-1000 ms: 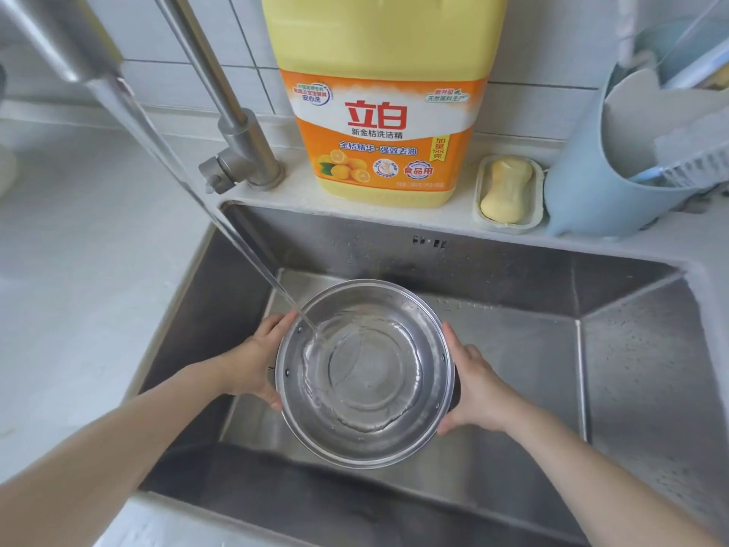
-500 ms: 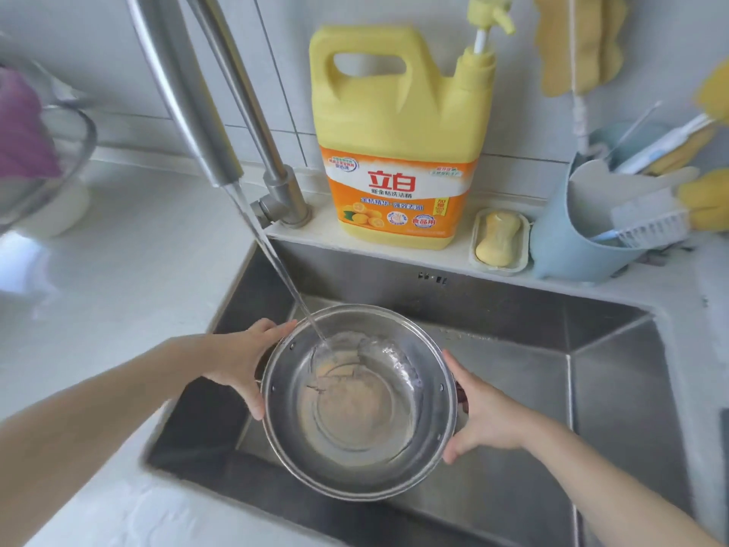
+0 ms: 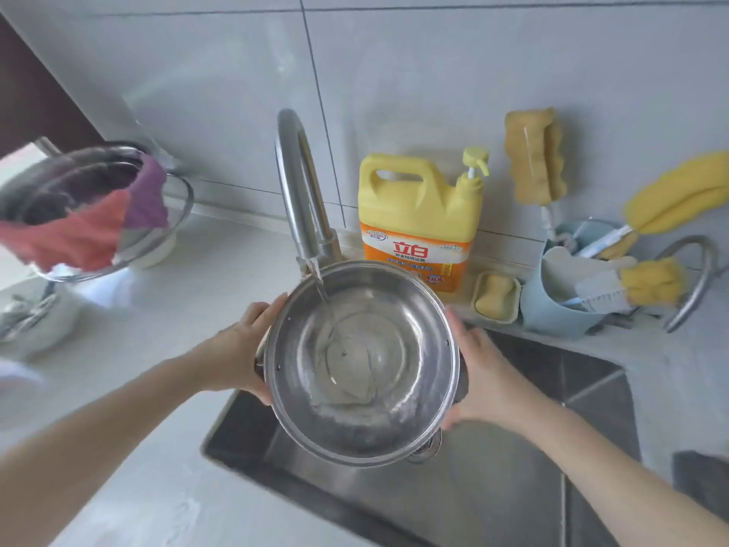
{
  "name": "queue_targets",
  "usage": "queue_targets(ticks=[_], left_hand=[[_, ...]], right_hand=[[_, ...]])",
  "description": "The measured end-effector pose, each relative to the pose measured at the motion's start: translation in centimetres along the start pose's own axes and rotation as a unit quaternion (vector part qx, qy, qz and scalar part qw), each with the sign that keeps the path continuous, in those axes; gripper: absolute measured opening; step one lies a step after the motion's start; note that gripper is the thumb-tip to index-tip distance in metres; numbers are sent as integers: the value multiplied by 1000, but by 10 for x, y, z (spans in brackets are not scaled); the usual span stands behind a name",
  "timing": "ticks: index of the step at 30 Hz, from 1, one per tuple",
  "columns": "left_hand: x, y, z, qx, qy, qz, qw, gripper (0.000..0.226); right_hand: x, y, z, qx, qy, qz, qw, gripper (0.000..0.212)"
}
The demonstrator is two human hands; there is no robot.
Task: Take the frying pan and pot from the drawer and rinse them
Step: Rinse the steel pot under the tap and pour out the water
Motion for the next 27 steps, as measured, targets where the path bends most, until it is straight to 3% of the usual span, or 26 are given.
queue_targets(ticks=[2,6,10,15,20,27], left_hand=[[8,-21,0,-13,-4,79,997,159],[28,-45,-2,-88,-42,168,981,150],[23,-8,11,-118,-41,141,982,140],[18,52,24,-85,-44,8,995,147],[31,66,12,26,-48,-134,990,152],[64,36,-9,232,-93,-176,952,155]], right_hand=[[-17,29,-1,-52,24,65,996,148],[0,58,-7,-144,-35,127,981,152],[1,34,5,-181,-31,37,982,137],[4,-16,6,-85,-38,-65,994,149],[15,-4,0,11,-29,-95,995,152],[48,43,17,126,-3,44,991,145]])
Point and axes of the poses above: each hand's wrist, its own z-axis away from the middle knuckle, its own y-axis out of the back of the hand, x = y × z, the point moved 10 cm from there along -z, towards the middle knuckle, and after that the axes turned 13 degrees about -y, right-handed, at the moved point
